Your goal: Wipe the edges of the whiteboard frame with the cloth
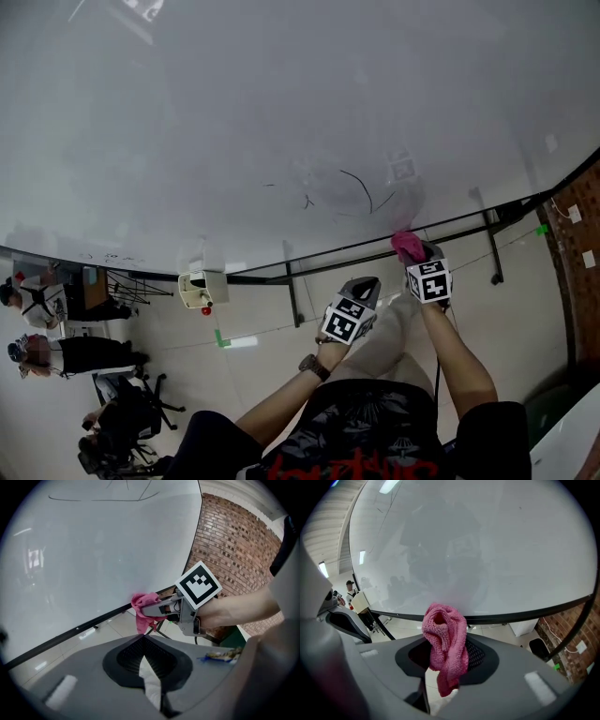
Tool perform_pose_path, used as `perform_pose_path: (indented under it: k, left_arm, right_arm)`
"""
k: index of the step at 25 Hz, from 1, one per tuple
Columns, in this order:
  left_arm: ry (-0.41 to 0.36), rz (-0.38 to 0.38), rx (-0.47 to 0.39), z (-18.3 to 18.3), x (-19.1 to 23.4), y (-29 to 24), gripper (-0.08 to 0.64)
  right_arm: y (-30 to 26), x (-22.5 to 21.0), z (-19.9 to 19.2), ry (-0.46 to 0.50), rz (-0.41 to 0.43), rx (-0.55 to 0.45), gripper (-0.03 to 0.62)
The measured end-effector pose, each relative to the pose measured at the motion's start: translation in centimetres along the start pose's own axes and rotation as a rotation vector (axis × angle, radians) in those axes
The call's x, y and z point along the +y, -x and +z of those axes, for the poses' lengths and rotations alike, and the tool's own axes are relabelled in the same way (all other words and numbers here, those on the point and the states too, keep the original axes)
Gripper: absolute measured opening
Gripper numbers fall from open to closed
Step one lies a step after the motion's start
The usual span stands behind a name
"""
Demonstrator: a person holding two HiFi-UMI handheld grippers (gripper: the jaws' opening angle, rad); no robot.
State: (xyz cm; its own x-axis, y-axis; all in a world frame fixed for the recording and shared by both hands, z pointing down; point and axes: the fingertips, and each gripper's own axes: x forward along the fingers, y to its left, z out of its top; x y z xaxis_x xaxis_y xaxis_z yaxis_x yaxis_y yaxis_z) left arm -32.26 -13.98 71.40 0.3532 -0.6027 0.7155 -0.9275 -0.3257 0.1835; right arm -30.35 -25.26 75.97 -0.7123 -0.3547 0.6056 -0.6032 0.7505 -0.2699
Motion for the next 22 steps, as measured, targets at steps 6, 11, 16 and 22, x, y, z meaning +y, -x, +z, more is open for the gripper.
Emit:
perform_pose_path:
  k: [6, 11, 16, 22]
  left_arm:
    - [-0.007, -0.019, 0.020, 2.4, -2.1, -4.4, 0.000]
    - [0.009, -0.049, 0.022, 5.1, -4.9, -9.7, 0.000]
    - [-0.013, -0.122, 0.038, 9.2, -10.2, -15.0, 0.000]
    - [-0.109, -0.184, 0.074, 14.3, -15.3, -20.8, 0.000]
  right_arm:
    - [1.8, -5.0, 0.2, -0.006, -0.019, -0.009, 0.133]
    - [4.2, -10.2, 1.2, -0.011, -0.047, -0.030, 0.132]
    - [7.5, -16.2, 0.6, -0.047, -0.074, -0.029, 0.132]
    - [11.3, -24.9, 0.3, -0.107, -0.126, -0.059, 0.130]
